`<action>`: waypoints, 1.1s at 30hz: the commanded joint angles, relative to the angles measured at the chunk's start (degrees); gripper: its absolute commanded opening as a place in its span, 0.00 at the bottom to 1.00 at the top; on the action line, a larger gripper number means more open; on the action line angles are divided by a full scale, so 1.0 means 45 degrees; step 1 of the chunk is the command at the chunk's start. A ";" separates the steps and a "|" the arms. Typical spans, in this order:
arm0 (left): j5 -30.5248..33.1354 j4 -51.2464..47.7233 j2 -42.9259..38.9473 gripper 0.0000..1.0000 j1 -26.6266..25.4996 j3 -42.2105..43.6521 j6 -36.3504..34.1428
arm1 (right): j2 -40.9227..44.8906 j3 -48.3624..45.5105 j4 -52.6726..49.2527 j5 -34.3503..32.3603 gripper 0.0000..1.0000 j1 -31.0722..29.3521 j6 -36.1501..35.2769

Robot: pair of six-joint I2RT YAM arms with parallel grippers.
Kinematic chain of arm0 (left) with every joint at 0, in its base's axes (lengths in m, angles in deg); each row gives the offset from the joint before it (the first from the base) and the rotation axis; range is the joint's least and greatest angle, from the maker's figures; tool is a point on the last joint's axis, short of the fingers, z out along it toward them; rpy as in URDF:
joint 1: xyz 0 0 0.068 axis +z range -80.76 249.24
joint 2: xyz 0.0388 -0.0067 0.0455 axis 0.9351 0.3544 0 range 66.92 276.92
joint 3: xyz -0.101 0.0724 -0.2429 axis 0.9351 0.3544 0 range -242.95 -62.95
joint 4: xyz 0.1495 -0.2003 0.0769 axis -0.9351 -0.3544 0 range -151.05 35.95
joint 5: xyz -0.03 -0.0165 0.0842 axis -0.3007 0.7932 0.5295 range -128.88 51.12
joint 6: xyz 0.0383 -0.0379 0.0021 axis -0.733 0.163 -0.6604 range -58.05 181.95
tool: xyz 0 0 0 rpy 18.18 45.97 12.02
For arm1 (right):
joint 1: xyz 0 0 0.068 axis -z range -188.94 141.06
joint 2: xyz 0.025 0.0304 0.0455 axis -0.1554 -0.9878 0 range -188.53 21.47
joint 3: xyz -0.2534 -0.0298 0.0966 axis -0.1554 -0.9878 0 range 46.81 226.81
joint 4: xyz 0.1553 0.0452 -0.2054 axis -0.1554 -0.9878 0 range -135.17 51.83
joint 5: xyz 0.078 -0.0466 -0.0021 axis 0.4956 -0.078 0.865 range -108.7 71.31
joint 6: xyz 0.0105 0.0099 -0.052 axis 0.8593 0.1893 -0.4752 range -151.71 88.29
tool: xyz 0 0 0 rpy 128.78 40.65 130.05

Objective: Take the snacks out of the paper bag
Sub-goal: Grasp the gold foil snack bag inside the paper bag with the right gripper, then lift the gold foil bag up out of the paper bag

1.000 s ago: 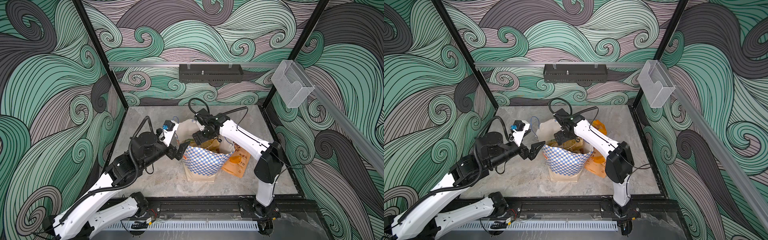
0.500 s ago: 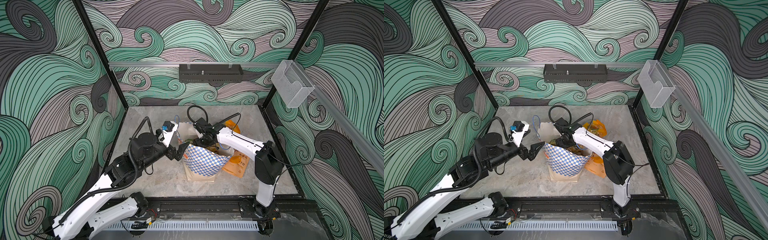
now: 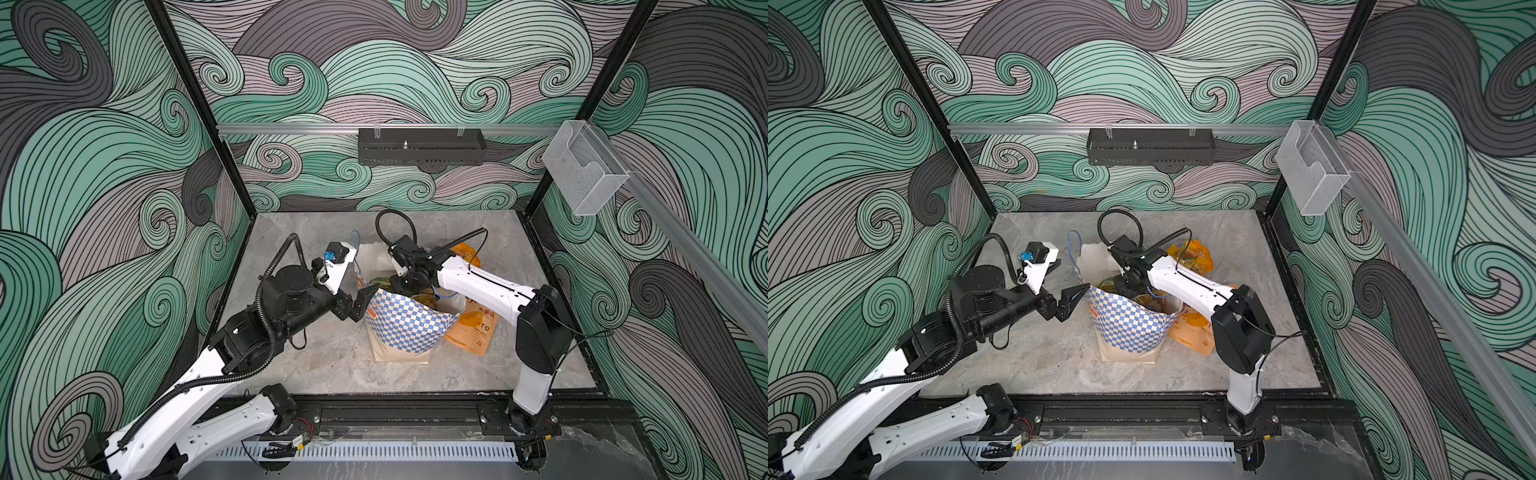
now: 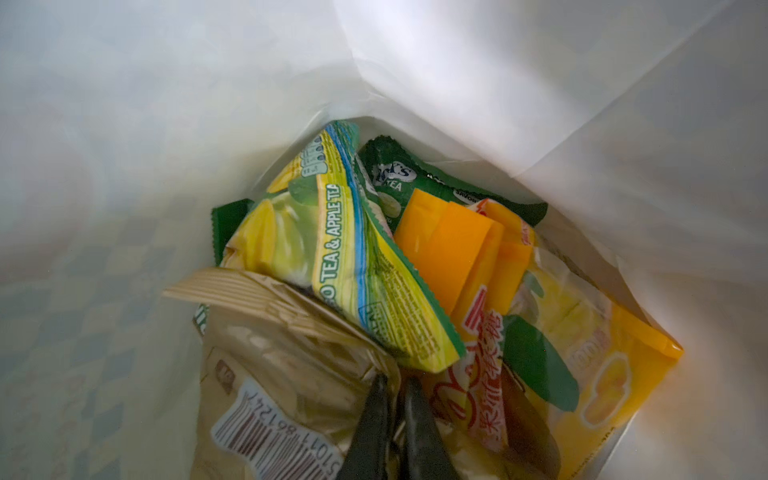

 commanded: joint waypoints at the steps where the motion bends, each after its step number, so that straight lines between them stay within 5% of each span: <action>1: 0.0057 0.0134 -0.0079 0.99 -0.0080 0.0031 -0.0008 | 0.0896 0.0021 -0.0136 -0.0308 0.00 -0.0007 0.0117; 33: -0.0041 0.0185 -0.0094 0.98 -0.0074 0.0011 0.0070 | 0.3563 0.1616 0.1020 -0.0711 0.00 0.0422 0.0120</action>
